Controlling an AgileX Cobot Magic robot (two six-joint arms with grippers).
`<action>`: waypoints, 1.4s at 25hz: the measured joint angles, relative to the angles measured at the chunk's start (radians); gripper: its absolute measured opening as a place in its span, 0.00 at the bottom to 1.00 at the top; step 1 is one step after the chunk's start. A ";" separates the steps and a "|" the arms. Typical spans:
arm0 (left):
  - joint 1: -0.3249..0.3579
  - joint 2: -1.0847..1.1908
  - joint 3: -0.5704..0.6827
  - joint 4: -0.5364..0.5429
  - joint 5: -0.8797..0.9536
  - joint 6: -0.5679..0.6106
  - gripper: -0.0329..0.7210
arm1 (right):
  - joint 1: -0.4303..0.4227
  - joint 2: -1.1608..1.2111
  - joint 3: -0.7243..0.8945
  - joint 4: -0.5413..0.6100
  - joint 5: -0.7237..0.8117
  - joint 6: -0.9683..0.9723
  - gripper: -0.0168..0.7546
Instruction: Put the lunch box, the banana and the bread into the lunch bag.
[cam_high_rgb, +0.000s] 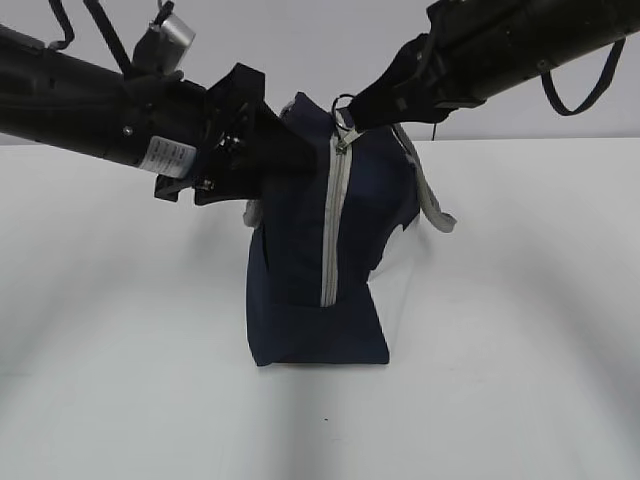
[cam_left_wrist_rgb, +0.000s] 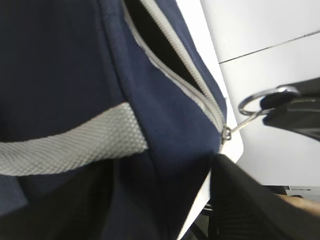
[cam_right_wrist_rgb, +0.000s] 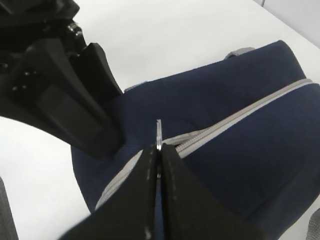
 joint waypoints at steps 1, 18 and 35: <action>-0.001 0.000 0.000 -0.001 0.002 0.000 0.52 | 0.000 0.000 0.000 0.000 0.000 0.000 0.00; -0.001 0.001 -0.001 -0.003 0.028 0.008 0.05 | -0.011 0.051 -0.018 0.011 -0.085 -0.027 0.00; -0.001 0.001 -0.002 0.046 0.109 0.040 0.04 | -0.058 0.226 -0.254 0.020 -0.050 -0.029 0.00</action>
